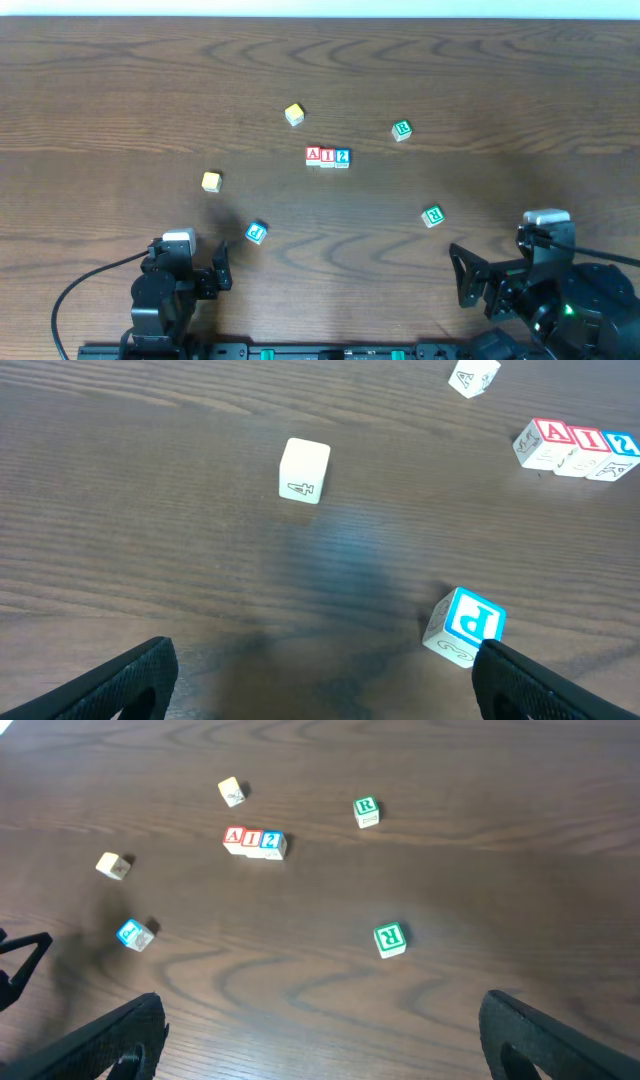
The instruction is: Spell out Ai2
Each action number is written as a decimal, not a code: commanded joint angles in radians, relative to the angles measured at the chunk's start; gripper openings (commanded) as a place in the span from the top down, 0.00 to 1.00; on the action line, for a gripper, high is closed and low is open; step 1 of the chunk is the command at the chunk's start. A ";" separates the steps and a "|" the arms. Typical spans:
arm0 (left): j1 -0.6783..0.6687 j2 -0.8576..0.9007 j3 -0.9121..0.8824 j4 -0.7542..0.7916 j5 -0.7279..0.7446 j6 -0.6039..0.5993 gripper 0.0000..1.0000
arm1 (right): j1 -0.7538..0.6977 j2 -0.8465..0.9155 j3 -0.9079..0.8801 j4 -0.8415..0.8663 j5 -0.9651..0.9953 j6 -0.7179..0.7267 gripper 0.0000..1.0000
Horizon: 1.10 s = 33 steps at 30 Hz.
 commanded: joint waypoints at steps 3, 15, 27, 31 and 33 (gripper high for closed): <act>0.008 -0.008 -0.005 -0.002 0.000 0.011 0.05 | 0.008 0.000 -0.003 0.000 0.008 0.013 0.01; 0.008 -0.008 -0.005 -0.002 0.000 0.011 0.05 | 0.008 0.000 -0.003 0.000 0.008 0.014 0.01; 0.008 -0.008 -0.005 -0.002 0.000 0.011 0.04 | -0.176 -0.176 -0.344 0.285 0.081 -0.216 0.01; 0.008 -0.008 -0.005 -0.002 0.000 0.011 0.05 | -0.271 -0.294 -0.582 0.457 0.024 -0.211 0.01; 0.008 -0.008 -0.005 -0.002 0.000 0.011 0.05 | -0.285 -0.336 -0.661 0.479 0.006 -0.211 0.01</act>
